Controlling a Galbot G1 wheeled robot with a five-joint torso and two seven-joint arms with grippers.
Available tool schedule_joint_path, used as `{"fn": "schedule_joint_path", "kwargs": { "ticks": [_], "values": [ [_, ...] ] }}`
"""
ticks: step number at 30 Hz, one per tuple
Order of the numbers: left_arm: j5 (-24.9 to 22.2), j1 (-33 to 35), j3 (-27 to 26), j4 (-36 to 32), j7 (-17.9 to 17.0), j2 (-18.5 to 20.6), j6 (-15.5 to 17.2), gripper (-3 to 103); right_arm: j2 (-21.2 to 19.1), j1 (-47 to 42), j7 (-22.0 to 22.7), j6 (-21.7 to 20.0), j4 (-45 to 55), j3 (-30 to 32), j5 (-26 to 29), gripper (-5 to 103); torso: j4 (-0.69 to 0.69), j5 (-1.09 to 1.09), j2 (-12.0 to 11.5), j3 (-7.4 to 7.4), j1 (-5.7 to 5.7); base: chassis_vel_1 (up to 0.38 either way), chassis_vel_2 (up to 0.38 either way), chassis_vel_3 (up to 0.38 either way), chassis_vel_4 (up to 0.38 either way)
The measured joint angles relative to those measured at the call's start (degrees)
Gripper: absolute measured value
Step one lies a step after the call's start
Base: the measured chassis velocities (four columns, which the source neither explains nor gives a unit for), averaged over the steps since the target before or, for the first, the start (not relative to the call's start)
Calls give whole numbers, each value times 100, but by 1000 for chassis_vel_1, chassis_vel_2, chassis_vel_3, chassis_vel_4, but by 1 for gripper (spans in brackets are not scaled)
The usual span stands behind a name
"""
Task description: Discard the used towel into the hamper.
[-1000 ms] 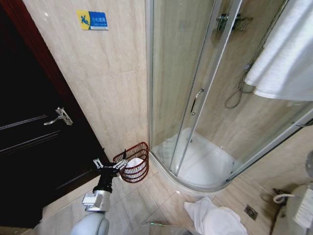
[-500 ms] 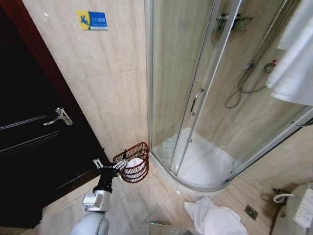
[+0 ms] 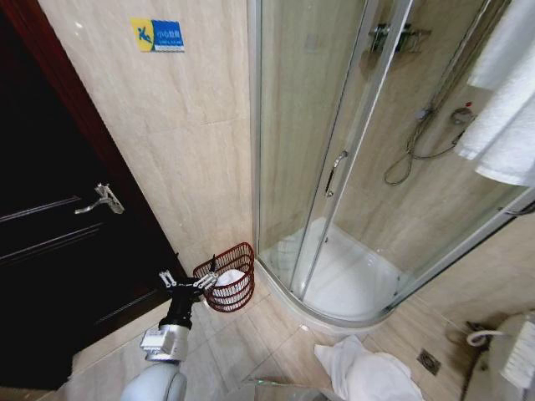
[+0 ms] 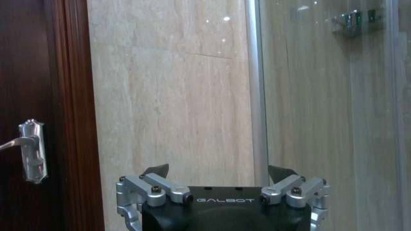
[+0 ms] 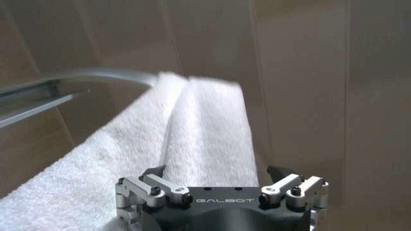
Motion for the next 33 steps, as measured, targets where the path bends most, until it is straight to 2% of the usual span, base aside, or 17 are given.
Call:
{"fn": "schedule_joint_path", "kwargs": {
  "ticks": [1,3,4,5,8,14,24,27,30,31,33],
  "values": [
    [0,0,0,0,0,0,0,100,-9,-22,145,-233,105,-69,774,100,1,1,0,0,0,0,0,0,0],
    [0,0,0,0,0,0,0,100,-9,-24,291,-435,263,-140,1500,100,2,-2,0,0,0,0,0,0,0],
    [0,0,0,0,0,0,0,100,-6,-9,354,-516,350,-178,1804,100,2,-3,0,0,0,0,0,0,0],
    [0,0,0,0,0,0,0,100,-6,-9,354,-516,350,-178,1804,100,2,-3,0,0,0,0,0,0,0],
    [0,0,0,0,0,0,0,100,12,175,578,-786,626,-396,2666,100,2,-4,0,0,0,0,0,0,0],
    [0,0,0,0,0,0,0,100,50,499,610,-888,690,-765,2829,100,1,-2,0,0,0,0,0,0,0],
    [0,0,0,0,0,0,0,100,225,766,558,-947,440,-1151,2610,100,1,-2,0,0,0,0,0,0,0],
    [0,0,0,0,0,0,0,100,254,775,529,-948,385,-1165,2523,103,1,-2,0,0,0,0,0,0,0],
    [0,0,0,0,0,0,0,100,249,736,476,-974,367,-1132,2444,93,1,-2,0,0,0,0,0,0,0],
    [0,0,0,0,0,0,0,100,249,736,476,-974,367,-1132,2444,93,1,-2,0,0,0,0,0,0,0],
    [0,0,0,0,0,0,0,100,219,707,408,-983,373,-1094,2421,83,1,-1,0,0,0,0,0,0,0]
  ]
}}
